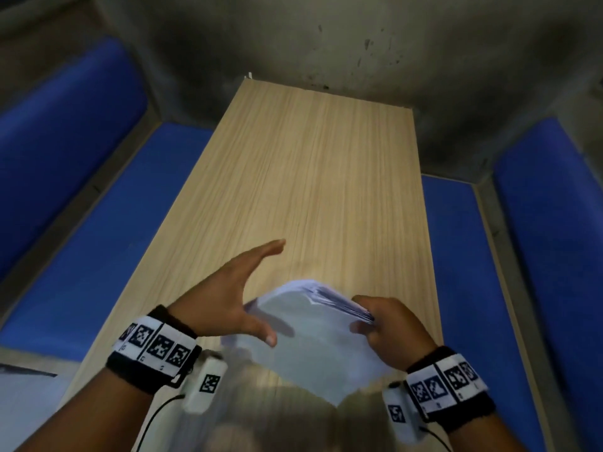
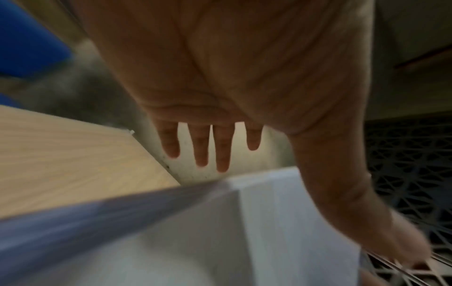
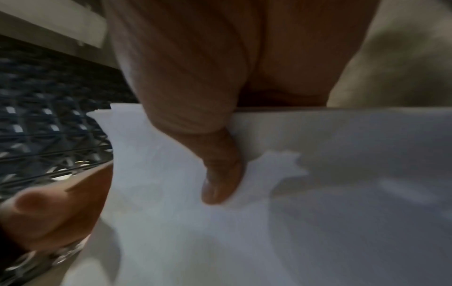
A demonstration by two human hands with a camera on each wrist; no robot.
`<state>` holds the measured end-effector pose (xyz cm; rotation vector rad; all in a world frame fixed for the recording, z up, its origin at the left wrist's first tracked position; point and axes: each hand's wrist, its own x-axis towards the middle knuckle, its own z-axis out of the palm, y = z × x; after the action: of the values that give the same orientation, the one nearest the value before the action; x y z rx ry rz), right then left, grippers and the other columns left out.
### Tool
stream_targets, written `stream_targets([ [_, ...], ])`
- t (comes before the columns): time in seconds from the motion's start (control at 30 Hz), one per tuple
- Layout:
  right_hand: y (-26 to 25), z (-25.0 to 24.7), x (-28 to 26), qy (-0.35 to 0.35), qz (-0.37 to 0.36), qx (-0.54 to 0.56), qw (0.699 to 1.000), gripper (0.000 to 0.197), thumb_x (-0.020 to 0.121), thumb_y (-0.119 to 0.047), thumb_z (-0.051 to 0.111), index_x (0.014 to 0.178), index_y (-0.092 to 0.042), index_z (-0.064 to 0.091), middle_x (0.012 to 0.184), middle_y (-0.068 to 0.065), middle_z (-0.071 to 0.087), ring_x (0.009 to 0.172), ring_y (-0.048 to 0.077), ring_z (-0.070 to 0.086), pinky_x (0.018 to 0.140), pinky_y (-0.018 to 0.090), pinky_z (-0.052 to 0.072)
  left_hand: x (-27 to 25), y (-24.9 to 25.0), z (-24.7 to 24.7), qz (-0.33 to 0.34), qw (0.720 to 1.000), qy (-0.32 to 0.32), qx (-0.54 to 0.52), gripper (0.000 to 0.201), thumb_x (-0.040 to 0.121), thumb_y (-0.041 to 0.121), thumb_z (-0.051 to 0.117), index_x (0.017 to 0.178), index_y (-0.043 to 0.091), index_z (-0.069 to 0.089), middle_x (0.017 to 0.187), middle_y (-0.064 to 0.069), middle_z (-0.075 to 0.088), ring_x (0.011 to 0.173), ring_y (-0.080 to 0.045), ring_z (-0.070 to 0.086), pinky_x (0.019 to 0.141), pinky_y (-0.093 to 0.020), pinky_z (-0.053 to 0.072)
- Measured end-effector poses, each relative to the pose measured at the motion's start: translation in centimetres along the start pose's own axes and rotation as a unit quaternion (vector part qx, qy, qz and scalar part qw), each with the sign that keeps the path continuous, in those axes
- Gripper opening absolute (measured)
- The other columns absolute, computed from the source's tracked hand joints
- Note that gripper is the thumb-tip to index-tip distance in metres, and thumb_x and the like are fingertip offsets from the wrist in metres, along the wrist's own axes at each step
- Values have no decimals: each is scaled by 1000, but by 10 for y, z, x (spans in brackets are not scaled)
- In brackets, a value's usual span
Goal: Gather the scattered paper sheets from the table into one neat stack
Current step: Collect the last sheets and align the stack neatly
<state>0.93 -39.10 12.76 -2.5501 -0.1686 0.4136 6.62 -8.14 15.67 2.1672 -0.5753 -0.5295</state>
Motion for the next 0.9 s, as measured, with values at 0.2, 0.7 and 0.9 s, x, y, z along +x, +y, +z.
stream_targets([
  [0.2,-13,-17,1,-61,-22,122,990,26,78,-41,75,69,-21,61,67,-3,63,63,6,59,61,28,46,2,-24,25,-122,984,-46,-121,26,77,29,85,101,24,78,97,0,79,89,-14,75,88,-49,57],
  [0.7,5,88,-9,201,143,451,858,25,79,-1,77,99,-16,73,97,-10,78,90,7,72,76,26,56,-26,-58,60,-124,945,190,-237,27,81,45,75,108,47,73,106,22,76,102,-3,72,88,-32,57],
  [0.9,-21,111,-1,271,196,424,842,23,86,-14,73,81,-32,62,75,-10,71,73,3,66,68,21,55,-15,-68,100,-96,941,286,-155,49,89,9,74,98,56,65,91,52,62,92,20,63,75,1,44],
])
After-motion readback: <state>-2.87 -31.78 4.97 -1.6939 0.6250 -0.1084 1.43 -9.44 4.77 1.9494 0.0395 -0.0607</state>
